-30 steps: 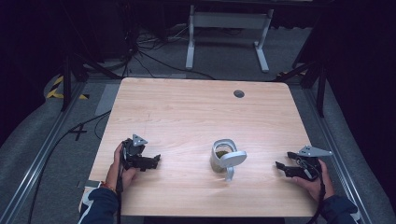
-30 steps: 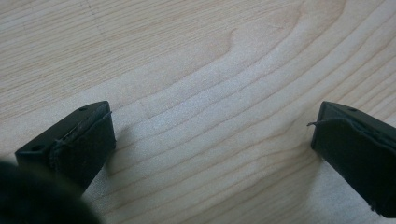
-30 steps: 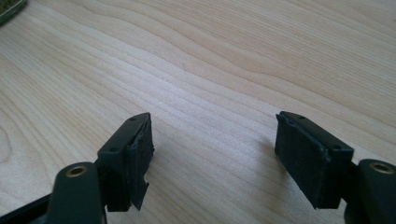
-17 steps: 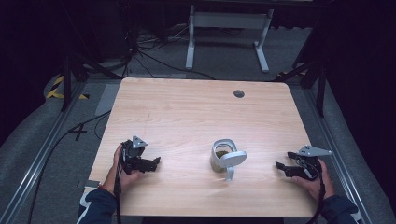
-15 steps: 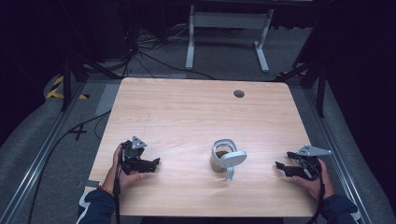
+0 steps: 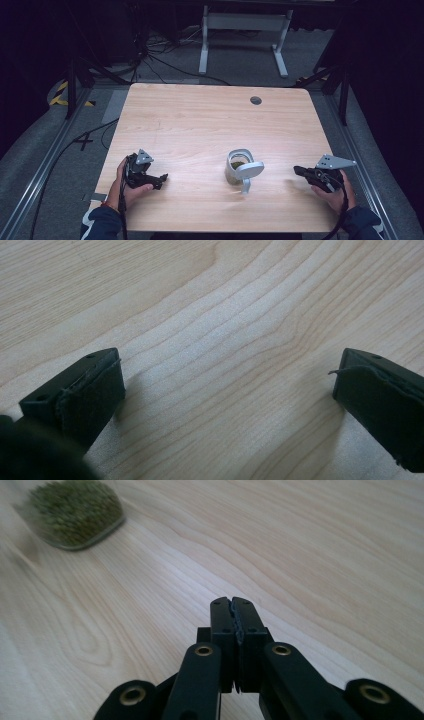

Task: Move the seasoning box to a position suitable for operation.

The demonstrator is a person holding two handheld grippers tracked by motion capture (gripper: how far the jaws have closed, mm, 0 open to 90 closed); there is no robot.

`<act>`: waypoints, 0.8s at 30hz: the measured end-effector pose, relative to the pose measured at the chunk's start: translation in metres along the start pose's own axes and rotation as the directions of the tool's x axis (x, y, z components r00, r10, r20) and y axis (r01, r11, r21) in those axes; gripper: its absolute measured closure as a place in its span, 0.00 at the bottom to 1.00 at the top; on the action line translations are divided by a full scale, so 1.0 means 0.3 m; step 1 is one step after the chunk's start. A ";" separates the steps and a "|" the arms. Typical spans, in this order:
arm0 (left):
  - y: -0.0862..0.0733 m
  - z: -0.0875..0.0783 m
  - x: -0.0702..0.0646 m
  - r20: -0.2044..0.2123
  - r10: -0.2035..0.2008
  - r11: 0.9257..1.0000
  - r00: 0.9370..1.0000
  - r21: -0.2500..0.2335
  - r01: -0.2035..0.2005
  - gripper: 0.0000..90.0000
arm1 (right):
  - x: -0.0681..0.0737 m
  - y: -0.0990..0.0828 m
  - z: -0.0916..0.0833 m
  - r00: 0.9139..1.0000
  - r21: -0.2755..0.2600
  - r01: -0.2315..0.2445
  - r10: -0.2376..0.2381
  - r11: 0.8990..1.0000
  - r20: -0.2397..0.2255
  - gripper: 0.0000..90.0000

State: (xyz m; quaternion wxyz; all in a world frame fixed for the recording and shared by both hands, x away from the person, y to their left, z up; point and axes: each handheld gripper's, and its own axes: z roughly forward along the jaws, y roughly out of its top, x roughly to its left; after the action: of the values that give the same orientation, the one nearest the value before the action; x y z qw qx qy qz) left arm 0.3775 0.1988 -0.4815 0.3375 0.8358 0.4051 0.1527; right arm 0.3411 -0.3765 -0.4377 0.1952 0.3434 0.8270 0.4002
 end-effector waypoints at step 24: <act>0.000 0.000 0.000 0.000 0.000 1.000 1.000 0.000 0.000 0.00 | 0.221 0.155 -0.088 0.973 -0.219 0.146 -0.181 0.965 -0.146 1.00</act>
State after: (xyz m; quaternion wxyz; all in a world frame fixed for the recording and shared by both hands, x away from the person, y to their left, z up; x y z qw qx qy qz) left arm 0.3776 0.1988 -0.4815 0.3375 0.8358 0.4052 0.1526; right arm 0.2988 -0.3218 -0.3880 0.1932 0.2171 0.8197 0.4936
